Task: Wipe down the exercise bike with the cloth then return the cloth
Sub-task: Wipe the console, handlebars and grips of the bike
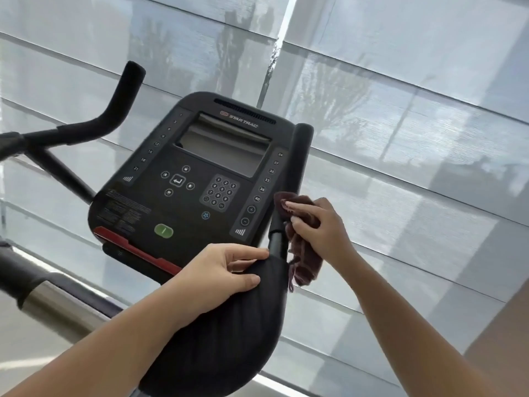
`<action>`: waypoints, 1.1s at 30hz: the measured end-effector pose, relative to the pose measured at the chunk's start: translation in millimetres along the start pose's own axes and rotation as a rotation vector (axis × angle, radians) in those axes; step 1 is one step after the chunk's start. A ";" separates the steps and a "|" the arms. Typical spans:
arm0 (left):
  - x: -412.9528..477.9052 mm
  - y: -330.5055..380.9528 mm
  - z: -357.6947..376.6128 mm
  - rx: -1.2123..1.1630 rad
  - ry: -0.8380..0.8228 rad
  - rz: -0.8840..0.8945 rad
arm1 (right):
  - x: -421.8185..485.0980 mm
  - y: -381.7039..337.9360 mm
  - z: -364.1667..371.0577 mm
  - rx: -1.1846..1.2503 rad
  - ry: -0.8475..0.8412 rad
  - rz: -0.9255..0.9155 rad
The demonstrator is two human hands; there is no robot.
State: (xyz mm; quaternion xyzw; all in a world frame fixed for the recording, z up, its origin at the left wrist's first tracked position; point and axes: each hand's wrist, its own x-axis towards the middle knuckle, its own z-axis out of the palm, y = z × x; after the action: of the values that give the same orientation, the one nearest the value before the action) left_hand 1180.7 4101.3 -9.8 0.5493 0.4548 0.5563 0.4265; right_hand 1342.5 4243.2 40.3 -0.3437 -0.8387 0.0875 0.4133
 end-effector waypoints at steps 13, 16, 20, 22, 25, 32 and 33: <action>-0.4 -3.1 -2.4 -0.154 -0.054 -0.076 | 89.3 -21.8 -10.4 -0.559 0.260 -0.290; 0.3 -4.0 -2.6 -0.148 -0.053 -0.066 | 85.4 -20.6 2.2 -0.635 0.270 -0.276; -0.5 -3.6 -2.0 -0.104 -0.054 -0.021 | 70.2 -20.9 14.9 -0.808 0.129 -0.420; -0.8 -3.5 -2.6 -0.084 -0.053 -0.005 | 62.5 -22.7 16.0 -0.763 0.038 -0.446; -0.9 -3.8 -3.1 -0.087 -0.056 -0.010 | 55.4 -25.8 10.4 -0.595 -0.159 -0.386; -2.4 -3.8 -4.2 -0.106 -0.059 -0.053 | 23.8 -35.2 -16.7 -0.191 -0.376 -0.306; -2.3 -3.4 -4.4 -0.094 -0.057 -0.051 | 16.6 -35.7 -19.3 -0.188 -0.384 -0.314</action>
State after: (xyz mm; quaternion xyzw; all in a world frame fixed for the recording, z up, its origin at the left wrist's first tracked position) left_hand 1176.3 4099.7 -13.6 0.5324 0.4298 0.5501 0.4787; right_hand 1332.0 4224.6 78.6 -0.2232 -0.9492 0.0077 0.2216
